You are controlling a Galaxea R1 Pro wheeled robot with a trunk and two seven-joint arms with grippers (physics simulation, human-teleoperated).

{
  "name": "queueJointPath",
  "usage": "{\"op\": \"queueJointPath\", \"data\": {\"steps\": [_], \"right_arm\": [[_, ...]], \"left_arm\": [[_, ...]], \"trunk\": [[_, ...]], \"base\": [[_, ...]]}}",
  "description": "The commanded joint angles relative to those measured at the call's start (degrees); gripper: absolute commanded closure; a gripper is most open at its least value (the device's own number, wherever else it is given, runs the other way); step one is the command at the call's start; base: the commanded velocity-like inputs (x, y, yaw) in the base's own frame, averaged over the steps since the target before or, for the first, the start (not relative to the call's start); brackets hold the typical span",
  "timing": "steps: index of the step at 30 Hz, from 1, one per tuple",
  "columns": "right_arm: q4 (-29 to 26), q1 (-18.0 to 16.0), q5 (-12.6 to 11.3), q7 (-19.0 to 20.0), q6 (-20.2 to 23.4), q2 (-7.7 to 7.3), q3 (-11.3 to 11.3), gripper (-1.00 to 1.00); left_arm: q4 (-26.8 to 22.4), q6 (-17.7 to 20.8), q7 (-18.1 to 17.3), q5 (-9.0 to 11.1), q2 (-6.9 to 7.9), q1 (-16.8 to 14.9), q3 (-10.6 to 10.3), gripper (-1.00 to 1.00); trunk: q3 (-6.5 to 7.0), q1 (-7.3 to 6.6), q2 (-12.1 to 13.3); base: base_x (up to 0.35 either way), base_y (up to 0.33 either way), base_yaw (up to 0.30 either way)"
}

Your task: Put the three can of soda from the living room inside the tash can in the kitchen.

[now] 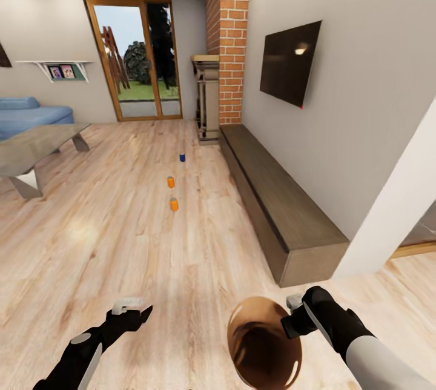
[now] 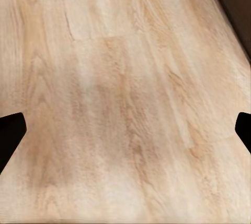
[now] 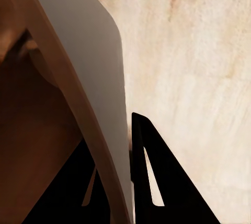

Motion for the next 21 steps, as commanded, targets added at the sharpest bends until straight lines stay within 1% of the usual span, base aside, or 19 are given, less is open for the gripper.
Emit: {"op": "queueJointPath", "data": {"steps": [1,7,13,17,21], "right_arm": [[-0.01,-0.02,-1.29,0.34,0.25,0.03,-0.07,1.00],[-0.02,-0.02,-1.29,0.34,0.26,0.21,-0.07,1.00],[0.00,-0.02,-1.29,0.34,0.26,0.33,-0.07,1.00],[-0.01,-0.02,-1.29,0.34,0.28,0.36,-0.10,1.00],[0.00,-0.02,-1.36,0.47,0.24,0.35,-0.17,1.00]], "left_arm": [[0.00,-0.01,0.00,0.00,0.00,0.00,0.00,-1.00],[0.00,-0.04,0.00,0.01,0.00,0.00,0.00,-1.00],[0.00,0.02,0.00,-0.15,0.00,0.00,0.00,-1.00],[0.06,0.24,0.12,-0.33,0.00,0.00,0.00,-1.00],[0.09,0.24,0.20,-0.41,0.00,-0.04,0.00,-1.00]], "trunk": [[0.00,0.00,0.00],[0.00,0.00,0.00],[0.00,0.00,0.00],[0.00,0.00,0.00],[0.00,0.00,0.00]], "base": [[0.000,0.283,0.223],[0.042,0.282,0.237],[0.188,0.231,0.222],[0.284,0.105,0.075],[0.316,0.029,0.021]]}}
